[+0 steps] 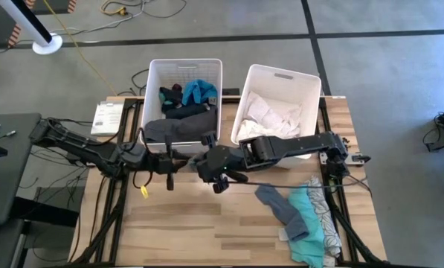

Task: Sort clothes
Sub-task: Put the gray sock into the left white bin

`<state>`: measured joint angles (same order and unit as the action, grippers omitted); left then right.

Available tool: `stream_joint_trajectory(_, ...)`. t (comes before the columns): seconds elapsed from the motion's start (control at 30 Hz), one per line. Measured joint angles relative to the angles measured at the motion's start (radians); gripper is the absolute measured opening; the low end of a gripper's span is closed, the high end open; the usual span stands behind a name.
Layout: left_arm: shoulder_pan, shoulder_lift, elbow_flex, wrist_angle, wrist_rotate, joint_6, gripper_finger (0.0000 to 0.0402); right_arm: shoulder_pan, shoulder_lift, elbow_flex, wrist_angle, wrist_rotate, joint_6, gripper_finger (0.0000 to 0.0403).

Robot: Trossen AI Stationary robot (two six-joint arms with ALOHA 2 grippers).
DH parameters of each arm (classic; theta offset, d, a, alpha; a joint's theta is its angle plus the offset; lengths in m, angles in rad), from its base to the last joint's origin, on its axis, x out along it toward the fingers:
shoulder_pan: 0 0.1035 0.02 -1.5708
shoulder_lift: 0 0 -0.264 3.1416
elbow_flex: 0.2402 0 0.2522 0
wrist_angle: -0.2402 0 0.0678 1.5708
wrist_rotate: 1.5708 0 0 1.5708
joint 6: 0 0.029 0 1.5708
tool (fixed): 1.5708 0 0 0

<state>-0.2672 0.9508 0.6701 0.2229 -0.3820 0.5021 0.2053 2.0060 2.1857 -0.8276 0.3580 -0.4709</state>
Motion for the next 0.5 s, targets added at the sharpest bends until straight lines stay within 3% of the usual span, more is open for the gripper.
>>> stream_joint_trajectory(0.2, 0.017, -0.011, 0.0, 0.0, -0.176, 0.12, 0.0002, -0.019, 0.0, 0.0, -0.016, 0.03, 0.059, 0.0045)
stream_joint_trajectory(0.5, 0.163, -0.059, 0.004, -0.057, -0.348, 0.234, 0.0001, -0.018, 0.0, 0.0, -0.033, 0.206, 0.064, 0.0206)
